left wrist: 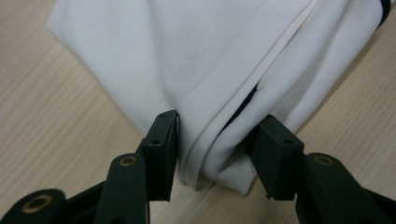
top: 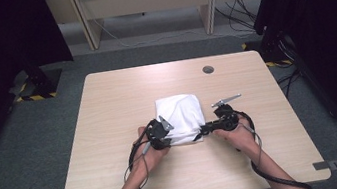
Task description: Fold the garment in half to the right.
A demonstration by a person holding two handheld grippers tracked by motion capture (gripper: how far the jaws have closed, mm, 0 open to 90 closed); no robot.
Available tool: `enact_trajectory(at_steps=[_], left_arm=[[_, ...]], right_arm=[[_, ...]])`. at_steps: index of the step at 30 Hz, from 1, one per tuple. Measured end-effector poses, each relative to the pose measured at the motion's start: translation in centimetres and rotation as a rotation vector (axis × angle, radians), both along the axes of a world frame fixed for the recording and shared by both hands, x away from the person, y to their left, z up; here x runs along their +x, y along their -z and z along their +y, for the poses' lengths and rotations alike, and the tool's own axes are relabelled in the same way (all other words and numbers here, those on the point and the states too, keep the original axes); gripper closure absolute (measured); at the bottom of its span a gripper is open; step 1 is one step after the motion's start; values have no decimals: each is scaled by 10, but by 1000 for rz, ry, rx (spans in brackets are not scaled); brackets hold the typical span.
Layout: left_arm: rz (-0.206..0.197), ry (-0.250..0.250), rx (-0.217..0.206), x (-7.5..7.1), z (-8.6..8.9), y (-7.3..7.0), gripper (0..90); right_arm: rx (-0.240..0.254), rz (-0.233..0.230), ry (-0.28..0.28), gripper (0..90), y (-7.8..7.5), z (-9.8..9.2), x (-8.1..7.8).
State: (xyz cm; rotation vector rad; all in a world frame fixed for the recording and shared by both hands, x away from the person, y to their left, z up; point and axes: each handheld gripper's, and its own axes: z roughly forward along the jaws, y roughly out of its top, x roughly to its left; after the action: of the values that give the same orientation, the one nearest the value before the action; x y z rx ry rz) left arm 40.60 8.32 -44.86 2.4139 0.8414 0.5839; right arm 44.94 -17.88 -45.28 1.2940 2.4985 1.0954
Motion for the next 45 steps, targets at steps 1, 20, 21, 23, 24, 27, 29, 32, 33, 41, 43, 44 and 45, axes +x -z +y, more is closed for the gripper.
enact_trajectory(at_steps=[1,20,21,23,24,27,29,32,33,41,43,44,45], left_arm=[[0,0,0,0,0,0,504],[-35,-47,-85,13,2,-16,470],[-27,-51,-87,16,1,-13,468],[-11,-54,-87,18,0,-7,468],[-2,-54,-85,19,1,-4,469],[13,-59,-82,19,2,2,469],[14,-58,-84,18,2,5,469],[7,-58,-86,17,2,6,466],[6,-60,-86,17,2,6,464],[7,-90,-92,32,3,11,433],[4,-102,-96,36,3,12,426],[2,-105,-97,39,3,12,426],[2,-110,-100,41,4,13,426]], right_arm=[[0,0,0,620,0,0,0],[35,-111,-19,613,-18,23,-8],[29,-103,-23,613,-15,25,-8],[19,-89,-30,613,-8,28,-9],[13,-82,-32,613,-5,30,-9],[-7,-66,-29,614,4,32,-11],[-19,-65,-29,614,8,32,-11],[-34,-74,-27,614,11,33,-12],[-41,-80,-28,615,11,33,-12],[-50,-94,-10,611,15,33,-3],[-52,-99,-3,603,15,34,1],[-51,-102,-1,600,15,34,3],[-50,-102,2,596,15,35,4]])
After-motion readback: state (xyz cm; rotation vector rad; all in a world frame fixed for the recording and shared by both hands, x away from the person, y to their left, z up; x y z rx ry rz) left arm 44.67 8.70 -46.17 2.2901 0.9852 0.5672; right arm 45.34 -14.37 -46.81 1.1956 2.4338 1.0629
